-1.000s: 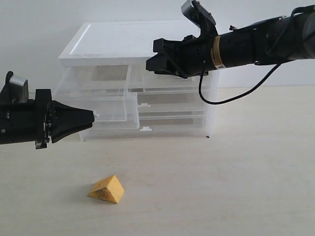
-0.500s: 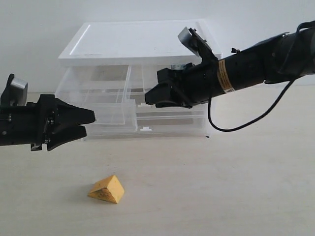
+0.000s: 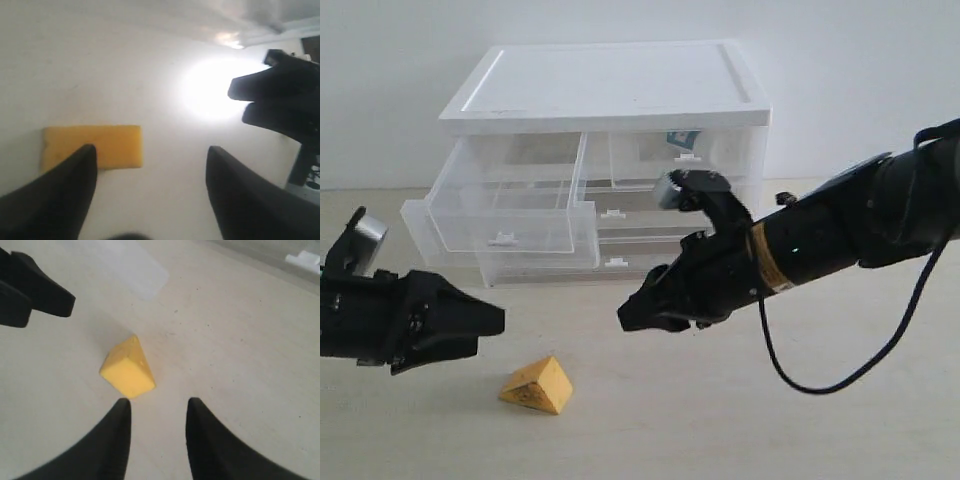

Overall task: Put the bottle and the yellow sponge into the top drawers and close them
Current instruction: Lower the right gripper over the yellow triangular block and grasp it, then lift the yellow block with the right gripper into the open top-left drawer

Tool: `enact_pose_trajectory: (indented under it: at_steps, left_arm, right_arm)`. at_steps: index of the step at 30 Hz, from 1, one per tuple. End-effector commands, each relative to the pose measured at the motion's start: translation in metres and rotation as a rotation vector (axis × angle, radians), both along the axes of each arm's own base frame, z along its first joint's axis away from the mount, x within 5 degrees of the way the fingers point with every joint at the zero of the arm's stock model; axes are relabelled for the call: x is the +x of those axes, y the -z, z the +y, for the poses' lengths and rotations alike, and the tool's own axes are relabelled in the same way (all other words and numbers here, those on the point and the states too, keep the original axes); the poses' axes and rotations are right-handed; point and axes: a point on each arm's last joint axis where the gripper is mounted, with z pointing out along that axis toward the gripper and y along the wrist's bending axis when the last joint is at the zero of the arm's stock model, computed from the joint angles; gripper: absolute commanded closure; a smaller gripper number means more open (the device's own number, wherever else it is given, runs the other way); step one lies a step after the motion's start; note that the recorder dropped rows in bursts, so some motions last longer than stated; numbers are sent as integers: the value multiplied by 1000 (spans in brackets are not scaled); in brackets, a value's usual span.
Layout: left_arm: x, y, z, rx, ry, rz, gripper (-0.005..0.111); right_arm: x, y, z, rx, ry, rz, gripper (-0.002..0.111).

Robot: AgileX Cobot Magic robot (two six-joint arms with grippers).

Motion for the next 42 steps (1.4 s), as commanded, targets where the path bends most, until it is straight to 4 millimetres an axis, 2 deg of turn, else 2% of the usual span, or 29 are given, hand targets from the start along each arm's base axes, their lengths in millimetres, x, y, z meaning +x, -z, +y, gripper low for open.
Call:
enact_pose_trajectory:
  at_steps: [1, 3, 6, 8, 13, 17, 23, 26, 32, 39, 41, 42]
  left_arm:
    - [-12, 20, 10, 162, -56, 37, 47]
    - [-17, 29, 15, 240, -87, 54, 47]
    - [-22, 37, 21, 313, -118, 70, 47]
    - [-25, 40, 23, 336, -132, 81, 47]
    - [-26, 40, 23, 334, -135, 83, 47]
    - [-26, 40, 23, 334, -135, 83, 47]
    - [-28, 36, 16, 257, -86, 74, 47]
    - [-27, 31, 15, 243, -84, 40, 47]
    - [-26, 7, 15, 243, -107, -54, 47]
    - [-27, -4, 15, 242, -114, -92, 47]
    - [-27, -3, 17, 257, -123, -91, 47]
    - [-26, -1, 20, 299, -148, -89, 47]
  right_arm:
    - [-21, 4, 31, -81, -72, -110, 74]
    - [-30, 4, 45, -114, -90, -156, 64]
    - [-36, 6, 58, -193, -52, -251, 41]
    - [-40, 6, 63, -223, -39, -291, 37]
    - [-46, 7, 71, -249, -39, -328, 44]
    - [-43, 19, 72, -279, -30, -315, 43]
    - [-34, 39, 88, -271, -69, -265, 43]
    - [-32, 41, 92, -262, -72, -256, 43]
    - [-27, 41, 101, -234, -84, -248, 43]
    - [-25, 75, 112, -235, -130, -157, 44]
    - [-24, 75, 117, -207, -147, -139, 52]
    - [-24, 71, 118, -189, -138, -130, 76]
